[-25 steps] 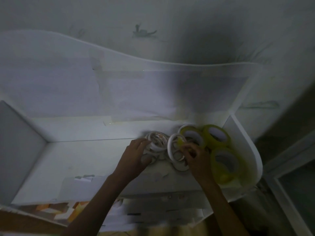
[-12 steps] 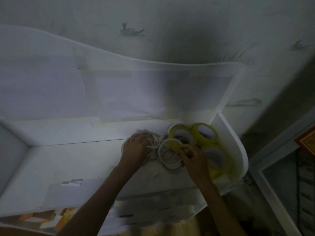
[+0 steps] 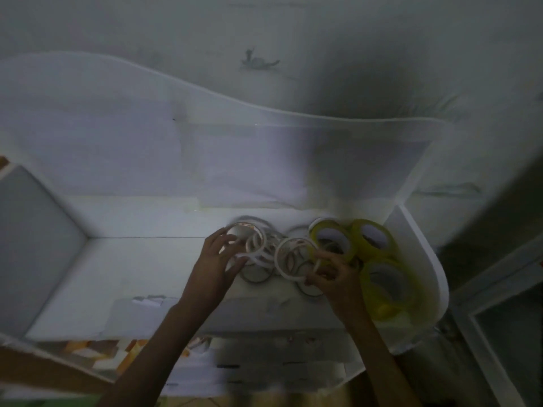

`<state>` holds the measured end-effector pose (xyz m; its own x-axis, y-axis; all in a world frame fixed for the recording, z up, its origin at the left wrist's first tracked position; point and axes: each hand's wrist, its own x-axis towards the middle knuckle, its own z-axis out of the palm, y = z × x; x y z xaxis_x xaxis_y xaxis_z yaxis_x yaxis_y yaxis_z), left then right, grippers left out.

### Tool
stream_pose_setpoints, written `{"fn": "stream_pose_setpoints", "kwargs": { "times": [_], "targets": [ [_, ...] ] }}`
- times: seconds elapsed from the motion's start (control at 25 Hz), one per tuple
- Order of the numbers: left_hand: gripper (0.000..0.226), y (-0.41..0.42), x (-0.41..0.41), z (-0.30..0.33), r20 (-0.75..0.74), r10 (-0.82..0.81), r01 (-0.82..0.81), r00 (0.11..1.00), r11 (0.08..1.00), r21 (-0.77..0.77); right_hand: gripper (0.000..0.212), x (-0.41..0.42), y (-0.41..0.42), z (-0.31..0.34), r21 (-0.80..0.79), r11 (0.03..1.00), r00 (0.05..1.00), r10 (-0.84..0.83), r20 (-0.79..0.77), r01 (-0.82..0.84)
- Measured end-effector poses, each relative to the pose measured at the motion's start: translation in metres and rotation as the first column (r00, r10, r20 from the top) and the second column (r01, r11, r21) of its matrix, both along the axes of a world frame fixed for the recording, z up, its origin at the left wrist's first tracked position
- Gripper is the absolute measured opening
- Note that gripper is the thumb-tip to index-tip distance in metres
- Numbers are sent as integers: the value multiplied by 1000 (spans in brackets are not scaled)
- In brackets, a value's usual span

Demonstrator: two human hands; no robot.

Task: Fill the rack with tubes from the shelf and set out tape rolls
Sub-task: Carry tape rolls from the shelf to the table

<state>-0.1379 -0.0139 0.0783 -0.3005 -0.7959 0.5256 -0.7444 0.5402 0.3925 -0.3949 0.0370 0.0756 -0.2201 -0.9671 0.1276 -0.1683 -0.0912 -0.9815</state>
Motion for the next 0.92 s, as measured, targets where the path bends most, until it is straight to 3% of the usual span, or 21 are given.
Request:
{"fn": "stream_pose_setpoints", "kwargs": {
  "times": [0.4,0.64,0.84,0.92],
  "targets": [
    [30,86,122,11,-64,287,-291,956,955,-60,48,110,-7,5,10,963,962,267,59,-268],
    [31,171,227,24,-76,438,-443,896,893,-81,51,232,32,27,-107,890,896,436,-88,-444],
    [27,262,326,32,-108,525,-534,845,839,-106,51,343,93,43,-103,800,807,586,-70,-590],
    [26,296,368,29,-111,570,-580,814,808,-108,47,387,113,40,-147,769,783,608,-133,-622]
  ]
}}
